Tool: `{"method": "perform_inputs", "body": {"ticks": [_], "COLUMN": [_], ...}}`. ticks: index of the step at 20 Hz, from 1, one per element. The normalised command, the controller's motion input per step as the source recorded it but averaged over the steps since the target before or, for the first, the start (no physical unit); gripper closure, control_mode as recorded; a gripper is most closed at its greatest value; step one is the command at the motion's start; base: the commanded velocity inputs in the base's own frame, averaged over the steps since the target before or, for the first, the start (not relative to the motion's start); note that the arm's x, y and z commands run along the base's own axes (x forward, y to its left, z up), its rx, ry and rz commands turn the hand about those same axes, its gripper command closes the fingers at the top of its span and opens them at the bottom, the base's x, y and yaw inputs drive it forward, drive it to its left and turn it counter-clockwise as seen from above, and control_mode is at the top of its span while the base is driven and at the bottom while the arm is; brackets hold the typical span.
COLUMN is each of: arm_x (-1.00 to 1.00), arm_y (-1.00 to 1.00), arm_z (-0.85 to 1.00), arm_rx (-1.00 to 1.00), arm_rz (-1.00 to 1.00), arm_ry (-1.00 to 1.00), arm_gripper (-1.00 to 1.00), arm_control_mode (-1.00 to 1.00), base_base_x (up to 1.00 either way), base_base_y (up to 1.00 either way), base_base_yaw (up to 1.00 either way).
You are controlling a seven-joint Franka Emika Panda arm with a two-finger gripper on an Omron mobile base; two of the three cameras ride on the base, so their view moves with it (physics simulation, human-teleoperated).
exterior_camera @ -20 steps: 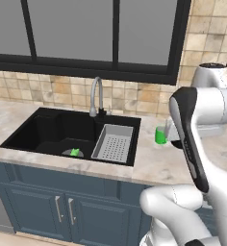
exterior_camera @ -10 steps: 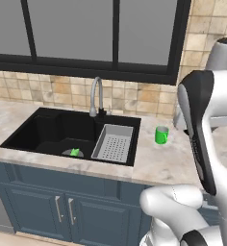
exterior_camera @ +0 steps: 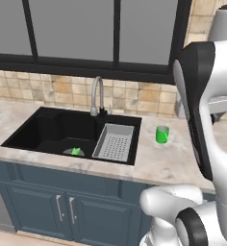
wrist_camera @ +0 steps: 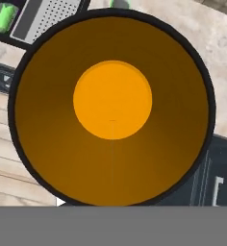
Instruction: Clear the mugs and bowl far away from the sink.
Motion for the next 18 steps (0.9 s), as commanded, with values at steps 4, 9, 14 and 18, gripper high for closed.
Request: {"method": "perform_inputs", "body": {"ticks": [4,9,14,18], "arm_x": [0.00,0.00,0.00,0.00], "arm_y": [0.00,0.00,0.00,0.00], "arm_z": [0.00,0.00,0.00,0.00], "arm_rx": [0.00,0.00,0.00,0.00], "arm_rz": [0.00,0.00,0.00,0.00], "arm_ry": [0.00,0.00,0.00,0.00], "arm_gripper": [1.00,1.00,1.00,1.00], "arm_control_mode": [1.00,1.00,1.00,1.00], "base_base_x": [-0.71,-0.36,0.00,0.00], "base_base_y": [0.83,0.90,0.23,0.00], "base_base_yaw": [0.07,0.30,0.95,1.00]}}
